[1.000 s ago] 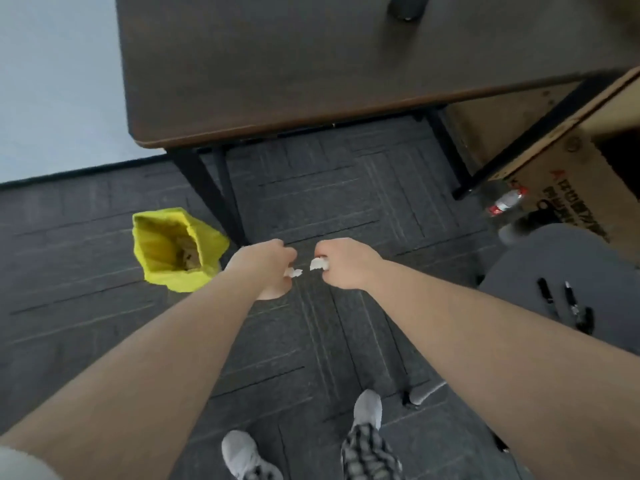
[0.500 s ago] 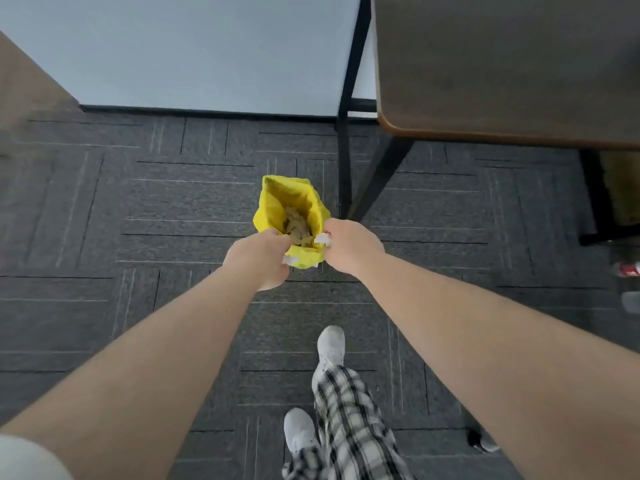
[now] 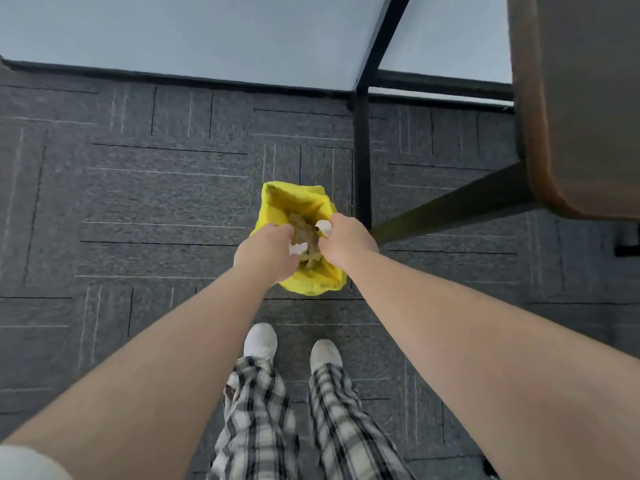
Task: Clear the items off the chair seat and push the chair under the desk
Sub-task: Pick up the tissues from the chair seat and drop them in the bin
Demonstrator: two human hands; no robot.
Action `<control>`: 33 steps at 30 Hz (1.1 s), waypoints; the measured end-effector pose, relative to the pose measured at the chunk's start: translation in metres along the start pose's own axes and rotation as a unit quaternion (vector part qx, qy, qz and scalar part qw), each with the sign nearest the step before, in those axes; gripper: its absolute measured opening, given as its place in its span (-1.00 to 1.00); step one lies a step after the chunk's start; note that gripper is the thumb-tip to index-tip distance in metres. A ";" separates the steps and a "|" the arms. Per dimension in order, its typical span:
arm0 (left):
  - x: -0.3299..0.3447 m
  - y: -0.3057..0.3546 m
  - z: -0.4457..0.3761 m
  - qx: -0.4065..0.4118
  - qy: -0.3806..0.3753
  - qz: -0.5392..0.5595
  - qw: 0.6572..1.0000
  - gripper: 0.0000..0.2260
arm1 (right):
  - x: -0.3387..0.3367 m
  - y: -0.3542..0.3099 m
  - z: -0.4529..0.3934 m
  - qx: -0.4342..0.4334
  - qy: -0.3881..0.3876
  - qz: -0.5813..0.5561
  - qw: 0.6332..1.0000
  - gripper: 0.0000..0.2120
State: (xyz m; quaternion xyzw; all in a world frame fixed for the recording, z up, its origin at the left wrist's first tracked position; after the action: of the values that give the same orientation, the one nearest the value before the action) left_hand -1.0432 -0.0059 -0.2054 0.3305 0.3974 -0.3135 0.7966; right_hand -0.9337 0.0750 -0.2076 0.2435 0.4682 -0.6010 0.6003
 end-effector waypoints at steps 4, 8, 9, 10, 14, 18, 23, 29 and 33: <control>0.030 -0.015 -0.042 -0.025 -0.001 0.022 0.999 -0.68 | 0.036 0.011 -0.033 0.052 0.004 -0.016 0.999 -0.78; 0.062 -0.027 -0.069 -0.038 -0.013 0.048 0.998 -0.67 | 0.072 0.020 -0.052 0.091 -0.009 -0.027 0.995 -0.73; 0.069 -0.029 -0.074 -0.039 -0.017 0.053 0.998 -0.68 | 0.078 0.022 -0.055 0.099 -0.011 -0.033 0.994 -0.72; 0.076 -0.032 -0.077 -0.040 -0.021 0.056 0.997 -0.69 | 0.084 0.023 -0.058 0.107 -0.011 -0.041 0.993 -0.71; 0.093 -0.037 -0.082 -0.039 -0.037 0.050 0.997 -0.60 | 0.099 0.026 -0.063 0.123 -0.012 -0.055 0.991 -0.69; 0.094 -0.034 -0.081 -0.037 -0.069 0.031 0.996 -0.46 | 0.099 0.029 -0.062 0.125 -0.017 -0.043 0.991 -0.67; 0.074 -0.028 -0.075 -0.021 -0.087 0.000 0.996 -0.44 | 0.078 0.028 -0.051 0.118 -0.029 -0.040 0.992 -0.60; 0.025 -0.009 -0.054 0.016 -0.101 -0.060 0.993 -0.38 | 0.037 0.016 -0.016 0.096 -0.051 -0.044 0.993 -0.54; -0.008 0.012 -0.021 0.060 -0.148 -0.116 0.980 -0.32 | -0.004 0.017 0.027 0.112 -0.040 -0.069 0.991 -0.56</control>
State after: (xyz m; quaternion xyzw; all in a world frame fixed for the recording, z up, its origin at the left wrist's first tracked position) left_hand -1.0472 0.0194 -0.2054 0.2792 0.2915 -0.4728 0.7833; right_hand -0.9096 0.0572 -0.1967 0.2518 0.3895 -0.6990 0.5444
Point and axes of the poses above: each hand's wrist, its own z-axis away from the middle knuckle, its own x-axis out of the palm, y = z × x, the point moved 8 cm from there along -z, towards the middle knuckle, and after that the axes turned 14 degrees about y, right-handed, at the moved point
